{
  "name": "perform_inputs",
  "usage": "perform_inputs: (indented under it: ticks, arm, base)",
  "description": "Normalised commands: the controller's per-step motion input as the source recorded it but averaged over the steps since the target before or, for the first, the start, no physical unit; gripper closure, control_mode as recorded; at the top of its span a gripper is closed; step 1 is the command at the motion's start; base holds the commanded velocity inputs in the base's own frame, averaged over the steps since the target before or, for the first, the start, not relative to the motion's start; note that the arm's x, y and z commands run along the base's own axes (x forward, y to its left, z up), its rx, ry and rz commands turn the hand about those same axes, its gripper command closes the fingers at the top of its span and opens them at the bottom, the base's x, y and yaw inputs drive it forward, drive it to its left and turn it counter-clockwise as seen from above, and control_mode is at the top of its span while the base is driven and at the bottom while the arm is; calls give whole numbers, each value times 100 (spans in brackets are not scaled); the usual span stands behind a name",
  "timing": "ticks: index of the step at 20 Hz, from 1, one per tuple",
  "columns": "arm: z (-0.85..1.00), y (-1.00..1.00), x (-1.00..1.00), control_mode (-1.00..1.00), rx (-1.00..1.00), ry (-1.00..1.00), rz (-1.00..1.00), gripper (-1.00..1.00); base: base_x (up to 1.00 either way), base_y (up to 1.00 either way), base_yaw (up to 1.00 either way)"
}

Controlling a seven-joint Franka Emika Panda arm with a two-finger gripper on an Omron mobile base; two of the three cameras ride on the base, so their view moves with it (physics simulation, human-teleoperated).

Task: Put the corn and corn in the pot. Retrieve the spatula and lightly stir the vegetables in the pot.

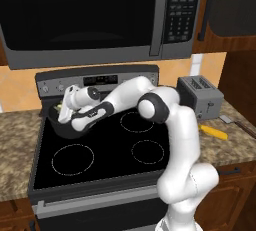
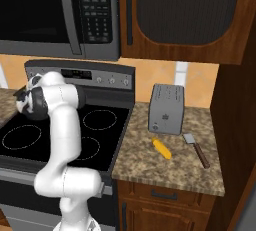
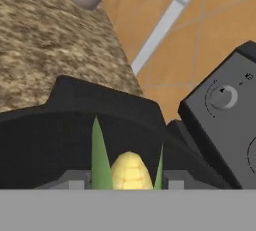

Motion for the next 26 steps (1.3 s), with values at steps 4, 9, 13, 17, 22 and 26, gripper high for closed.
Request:
perform_inputs:
  ticks: [4,9,13,17,22,26]
  arm:
    - [17,-35,0,-100,0,0,0,-100]
    - [54,-42,0,-100,2,0,0,-100]
    - [61,-45,2,-100,5,0,-5,-100]
    - [49,-66,-40,-100,7,5,-8,-100]
    - [91,-98,-99,-100,14,12,-15,-100]
    - [100,-100,-70,-100,14,20,-22,-100]
  base:
    - [0,0,0]
    - [0,0,0]
    - [0,0,0]
    - [0,0,0]
    - [0,0,0]
    - [0,0,0]
